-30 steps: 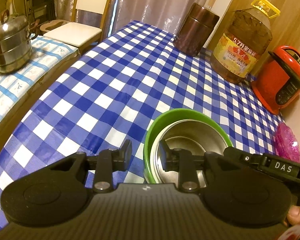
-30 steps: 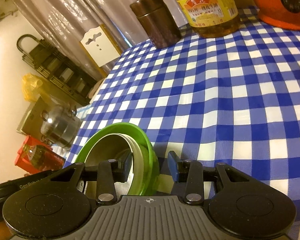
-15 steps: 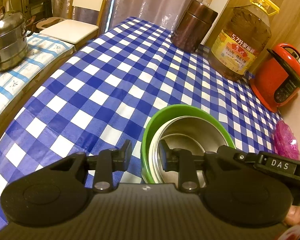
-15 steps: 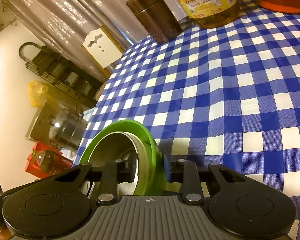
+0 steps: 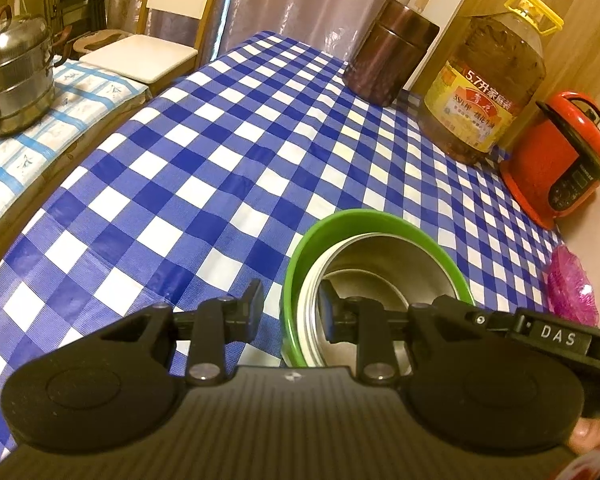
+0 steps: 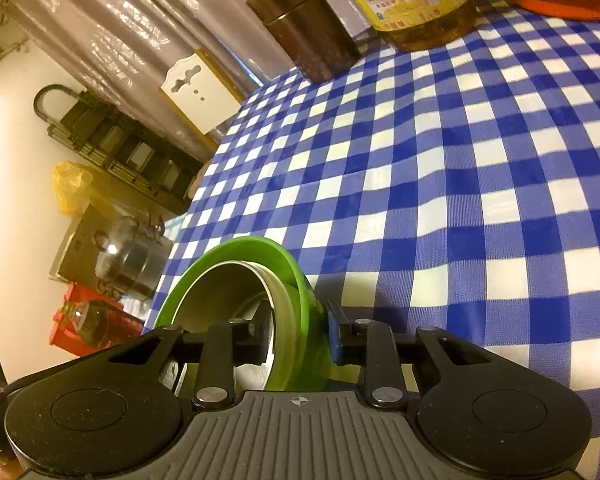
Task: Organize plates and bowls
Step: 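Lift the green bowl with nested bowls using both tools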
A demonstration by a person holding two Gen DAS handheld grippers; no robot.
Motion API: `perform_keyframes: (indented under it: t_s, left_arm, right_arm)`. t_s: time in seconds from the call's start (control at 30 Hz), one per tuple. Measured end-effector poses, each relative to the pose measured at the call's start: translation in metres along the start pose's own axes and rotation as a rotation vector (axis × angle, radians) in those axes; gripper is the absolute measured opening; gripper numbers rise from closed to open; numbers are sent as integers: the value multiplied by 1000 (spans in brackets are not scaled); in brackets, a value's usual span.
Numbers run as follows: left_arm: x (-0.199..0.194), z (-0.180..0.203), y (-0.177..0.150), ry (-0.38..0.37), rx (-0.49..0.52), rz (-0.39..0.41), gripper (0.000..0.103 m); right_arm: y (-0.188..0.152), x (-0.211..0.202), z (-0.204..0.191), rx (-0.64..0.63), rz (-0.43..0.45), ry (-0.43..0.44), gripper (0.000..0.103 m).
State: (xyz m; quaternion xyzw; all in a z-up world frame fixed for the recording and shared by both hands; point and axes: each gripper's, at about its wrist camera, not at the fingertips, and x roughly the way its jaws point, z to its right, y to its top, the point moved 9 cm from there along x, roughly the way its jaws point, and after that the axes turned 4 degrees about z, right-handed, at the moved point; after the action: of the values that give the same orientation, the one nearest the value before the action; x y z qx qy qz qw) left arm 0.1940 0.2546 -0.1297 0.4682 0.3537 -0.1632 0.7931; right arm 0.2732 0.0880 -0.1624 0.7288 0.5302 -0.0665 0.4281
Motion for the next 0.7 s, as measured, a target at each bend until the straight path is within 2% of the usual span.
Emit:
perform_keyframes:
  t_s: [0.17, 0.7]
  left_arm:
    - [4, -1, -2, -6, -13, -6, 26]
    - [22, -3, -11, -23, -59, -20, 27]
  right_arm:
    - [-4, 1, 2, -22, 6, -29, 37]
    - [-13, 17, -1, -80, -30, -36, 39]
